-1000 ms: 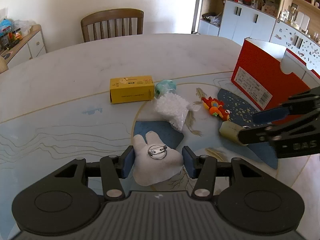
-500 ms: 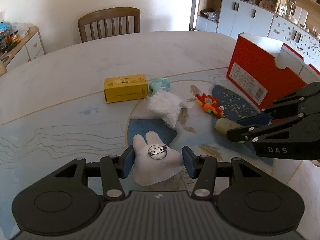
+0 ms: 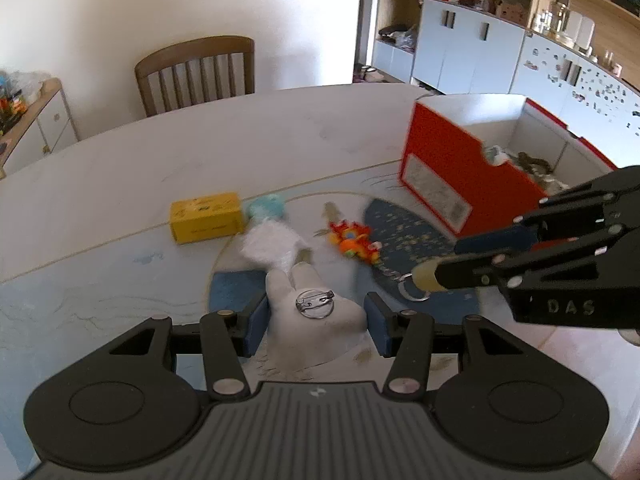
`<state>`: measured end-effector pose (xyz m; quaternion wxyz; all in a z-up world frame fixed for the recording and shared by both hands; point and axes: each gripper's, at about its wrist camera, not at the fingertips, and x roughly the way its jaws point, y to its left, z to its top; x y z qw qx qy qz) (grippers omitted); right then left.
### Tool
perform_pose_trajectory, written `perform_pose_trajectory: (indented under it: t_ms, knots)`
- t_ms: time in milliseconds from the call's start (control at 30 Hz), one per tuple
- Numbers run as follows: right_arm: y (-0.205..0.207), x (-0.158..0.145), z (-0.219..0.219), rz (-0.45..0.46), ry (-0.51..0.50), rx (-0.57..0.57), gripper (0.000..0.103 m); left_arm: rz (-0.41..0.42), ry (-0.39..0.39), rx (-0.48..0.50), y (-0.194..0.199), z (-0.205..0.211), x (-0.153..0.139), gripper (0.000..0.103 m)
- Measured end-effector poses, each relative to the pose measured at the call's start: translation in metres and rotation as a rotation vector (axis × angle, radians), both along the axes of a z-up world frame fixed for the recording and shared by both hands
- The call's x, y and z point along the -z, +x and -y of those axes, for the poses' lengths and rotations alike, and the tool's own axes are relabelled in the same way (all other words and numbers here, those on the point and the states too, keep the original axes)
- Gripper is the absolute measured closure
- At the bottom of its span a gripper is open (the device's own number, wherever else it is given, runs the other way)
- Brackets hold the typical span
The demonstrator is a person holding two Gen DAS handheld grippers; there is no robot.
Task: Organize objects
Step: 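Carry the rabbit plush and keychain over the shoebox and lower them inside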
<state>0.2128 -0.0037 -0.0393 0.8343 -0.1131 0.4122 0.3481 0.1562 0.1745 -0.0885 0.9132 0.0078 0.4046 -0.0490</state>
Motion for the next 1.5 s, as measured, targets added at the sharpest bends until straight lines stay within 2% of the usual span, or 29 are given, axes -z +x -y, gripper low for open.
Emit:
perform_pose_trajectory:
  t_ms: [300,467,733,1167,1500]
  knots:
    - [0.007,-0.039,0.043,0.044,0.095,0.04,0.083,0.015,-0.001,0.048,0.003,0.04,-0.036,0.052]
    - [0.016,-0.058,0.072,0.084,0.13,0.067,0.083,0.031,-0.02,0.071,0.012,0.064,-0.052,0.052]
    - [0.035,-0.077,0.124,0.145,0.161,0.127,0.083,0.068,0.003,0.121,0.03,0.113,-0.072,0.052]
    - [0.065,-0.072,0.206,0.17,0.163,0.24,0.083,0.057,0.026,0.189,0.069,0.19,-0.072,0.052]
    - [0.096,-0.041,0.246,0.116,0.141,0.299,0.083,0.007,0.071,0.228,0.111,0.244,-0.051,0.052]
